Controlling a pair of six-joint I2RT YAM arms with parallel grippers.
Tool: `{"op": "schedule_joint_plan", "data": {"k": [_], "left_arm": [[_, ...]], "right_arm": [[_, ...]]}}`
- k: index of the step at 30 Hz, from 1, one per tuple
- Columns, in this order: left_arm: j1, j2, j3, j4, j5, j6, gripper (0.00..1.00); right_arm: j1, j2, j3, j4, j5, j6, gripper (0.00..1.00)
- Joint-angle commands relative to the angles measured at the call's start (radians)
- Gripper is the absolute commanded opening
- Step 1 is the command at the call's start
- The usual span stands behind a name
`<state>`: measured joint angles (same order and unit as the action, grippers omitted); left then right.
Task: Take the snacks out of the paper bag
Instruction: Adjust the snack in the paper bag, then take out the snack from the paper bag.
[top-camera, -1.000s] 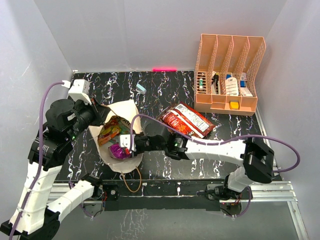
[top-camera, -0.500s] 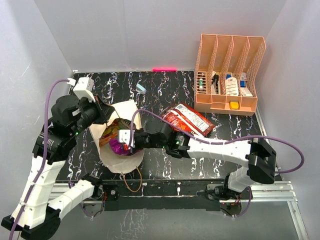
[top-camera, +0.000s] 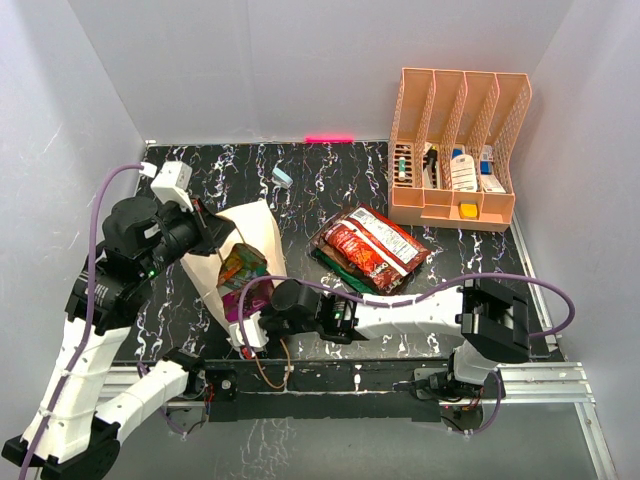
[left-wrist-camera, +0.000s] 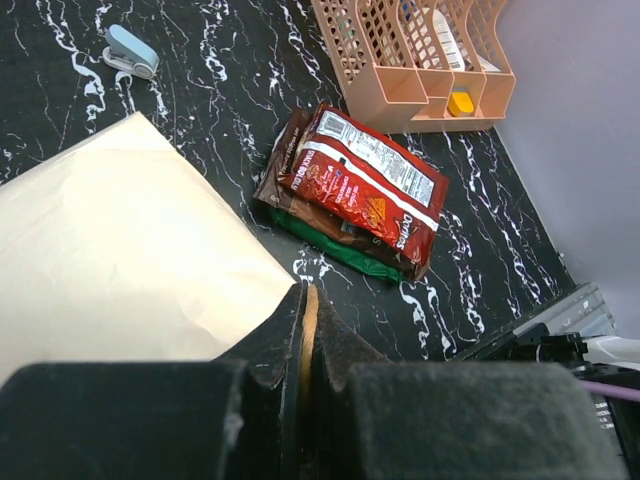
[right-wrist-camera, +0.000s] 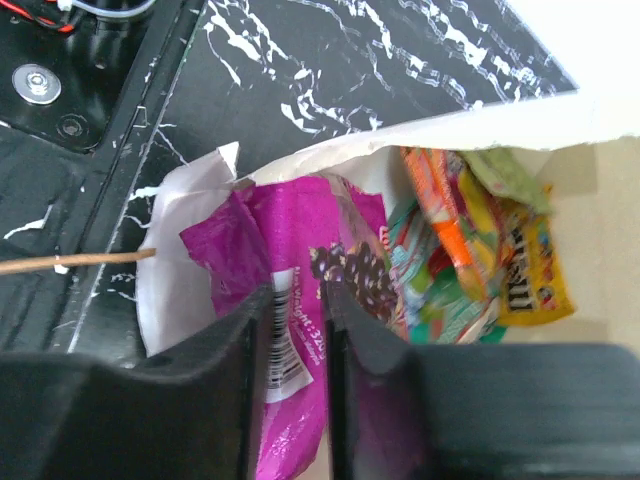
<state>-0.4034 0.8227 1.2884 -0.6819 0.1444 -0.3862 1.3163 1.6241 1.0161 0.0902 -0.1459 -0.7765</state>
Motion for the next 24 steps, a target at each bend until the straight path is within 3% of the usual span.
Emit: {"op": "schedule_joint_plan", "data": {"k": [1, 3, 8, 15, 20, 24], "left_arm": [[-0.003, -0.008, 0.009, 0.056, 0.039, -0.001, 0.00], [-0.003, -0.005, 0.014, 0.059, 0.037, 0.000, 0.00], [-0.003, 0.006, 0.028, 0.059, 0.031, -0.002, 0.00], [-0.002, 0.013, 0.040, 0.055, 0.016, -0.008, 0.00], [-0.002, 0.021, 0.057, 0.046, -0.005, -0.010, 0.00], [-0.002, 0.028, 0.067, 0.033, -0.023, -0.010, 0.00]], "right_arm": [[0.001, -0.033, -0.047, 0.136, 0.054, 0.020, 0.48], [0.005, -0.031, -0.063, 0.143, 0.064, 0.016, 0.63], [0.018, -0.001, -0.072, 0.132, 0.072, -0.025, 0.80], [0.027, 0.061, -0.063, 0.132, 0.123, -0.089, 0.84], [0.027, 0.104, -0.046, 0.149, 0.160, -0.111, 0.71], [0.027, 0.093, -0.019, 0.118, 0.162, -0.087, 0.40]]}}
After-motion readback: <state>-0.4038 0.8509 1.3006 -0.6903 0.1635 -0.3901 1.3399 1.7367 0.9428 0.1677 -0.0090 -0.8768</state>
